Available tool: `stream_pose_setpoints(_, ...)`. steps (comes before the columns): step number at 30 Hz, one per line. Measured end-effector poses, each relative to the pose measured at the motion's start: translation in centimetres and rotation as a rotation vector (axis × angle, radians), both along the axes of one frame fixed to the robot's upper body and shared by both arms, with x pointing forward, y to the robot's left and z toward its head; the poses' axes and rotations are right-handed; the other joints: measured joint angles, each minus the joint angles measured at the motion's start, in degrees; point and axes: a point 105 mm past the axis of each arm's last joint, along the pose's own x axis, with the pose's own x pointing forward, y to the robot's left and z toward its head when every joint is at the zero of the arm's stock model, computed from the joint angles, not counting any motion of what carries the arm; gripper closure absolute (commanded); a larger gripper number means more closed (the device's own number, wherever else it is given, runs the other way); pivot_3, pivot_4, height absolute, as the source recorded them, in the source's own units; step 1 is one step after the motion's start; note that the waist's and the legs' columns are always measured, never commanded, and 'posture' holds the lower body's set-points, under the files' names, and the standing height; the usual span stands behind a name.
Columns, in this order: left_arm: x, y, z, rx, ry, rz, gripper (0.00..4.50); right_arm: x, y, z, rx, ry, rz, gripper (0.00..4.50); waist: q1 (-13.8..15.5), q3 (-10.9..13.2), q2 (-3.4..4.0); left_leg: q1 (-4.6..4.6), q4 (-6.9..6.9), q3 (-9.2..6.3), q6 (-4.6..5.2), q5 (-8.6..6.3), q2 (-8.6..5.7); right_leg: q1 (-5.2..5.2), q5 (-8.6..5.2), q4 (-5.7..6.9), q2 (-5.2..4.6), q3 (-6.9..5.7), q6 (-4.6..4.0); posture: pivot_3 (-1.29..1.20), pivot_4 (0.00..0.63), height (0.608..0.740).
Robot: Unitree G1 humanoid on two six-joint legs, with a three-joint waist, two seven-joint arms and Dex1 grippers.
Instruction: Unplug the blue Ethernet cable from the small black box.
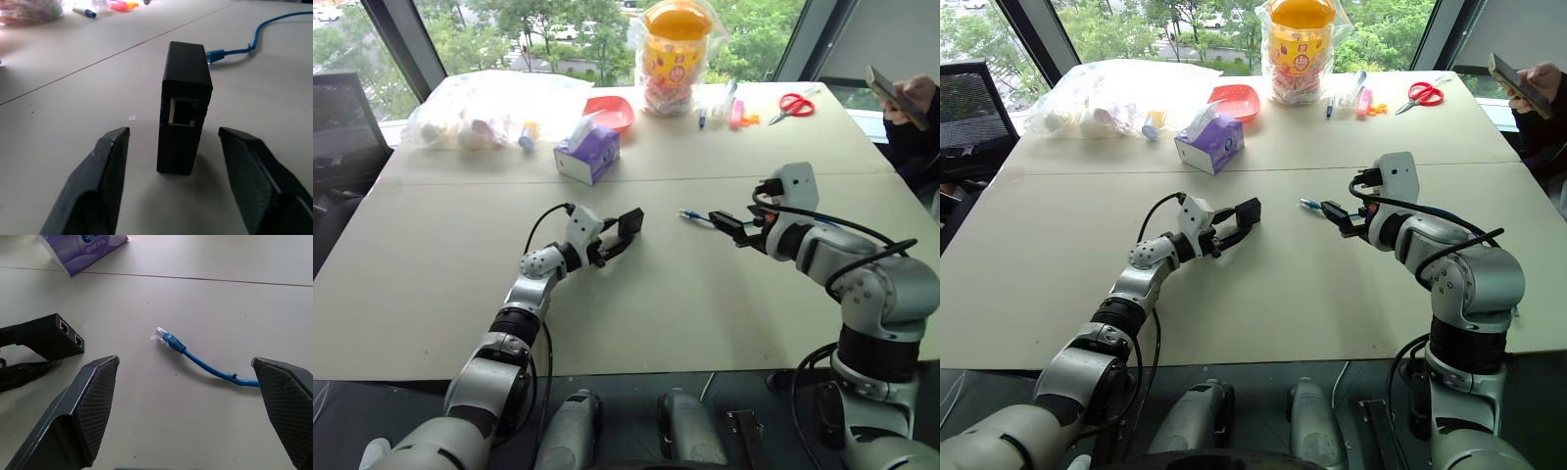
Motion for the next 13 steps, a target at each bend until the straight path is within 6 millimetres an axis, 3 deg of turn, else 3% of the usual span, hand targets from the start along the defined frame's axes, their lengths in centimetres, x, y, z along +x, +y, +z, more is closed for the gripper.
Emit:
stream_pose_setpoints(1, 0.0, 0.1, 0.0, 0.001, 0.003, -0.002, 0.07, -0.2, 0.2, 0.0, 0.002, 0.004, 0.012, 0.0, -0.03, 0.0, 0.0, 0.01, 0.0, 0.0, 0.0, 0.0, 0.0, 0.0, 0.0, 0.0, 0.0, 0.0, 0.0, 0.0, 0.15, 0.74)
stream_pose_setpoints(13, -2.3, 4.1, -0.2, 0.06, 0.069, -0.027, 0.07, -3.4, 0.7, -1.3, -0.05, 0.079, 0.151, 0.0, -0.14, -0.01, 0.01, -0.01, -0.03, -0.03, 0.0, 0.0, 0.08, -0.02, -0.01, -0.02, 0.03, 0.01, -0.02, 0.0, 0.15, 0.74)
